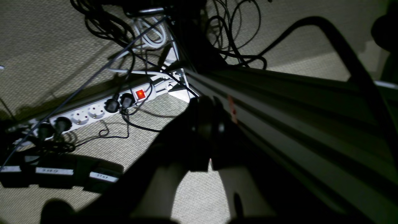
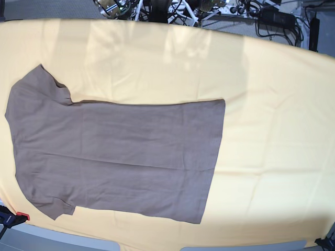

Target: Fold the T-shirt properly

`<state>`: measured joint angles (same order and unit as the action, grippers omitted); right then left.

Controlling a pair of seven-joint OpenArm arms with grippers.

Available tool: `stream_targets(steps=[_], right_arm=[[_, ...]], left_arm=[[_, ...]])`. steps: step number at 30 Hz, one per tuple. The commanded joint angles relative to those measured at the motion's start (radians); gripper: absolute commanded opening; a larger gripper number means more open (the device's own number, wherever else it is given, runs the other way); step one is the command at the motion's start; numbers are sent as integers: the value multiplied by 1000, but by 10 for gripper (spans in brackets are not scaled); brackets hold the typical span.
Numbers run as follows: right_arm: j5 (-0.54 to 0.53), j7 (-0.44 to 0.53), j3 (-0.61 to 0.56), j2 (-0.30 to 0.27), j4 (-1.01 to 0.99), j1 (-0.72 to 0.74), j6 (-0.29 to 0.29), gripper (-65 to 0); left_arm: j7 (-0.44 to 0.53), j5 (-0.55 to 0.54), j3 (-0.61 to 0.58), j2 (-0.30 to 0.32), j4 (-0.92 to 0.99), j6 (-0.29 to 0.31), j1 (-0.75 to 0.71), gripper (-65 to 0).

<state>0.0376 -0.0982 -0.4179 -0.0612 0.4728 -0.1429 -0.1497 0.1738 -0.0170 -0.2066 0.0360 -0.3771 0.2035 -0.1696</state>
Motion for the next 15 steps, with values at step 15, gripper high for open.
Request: stream_targets(steps=[15], right_arm=[[49,7,-1,-2,10,2,-7,-650]], left_arm=[[2,6,0,-5,-7,55,-5,-650]])
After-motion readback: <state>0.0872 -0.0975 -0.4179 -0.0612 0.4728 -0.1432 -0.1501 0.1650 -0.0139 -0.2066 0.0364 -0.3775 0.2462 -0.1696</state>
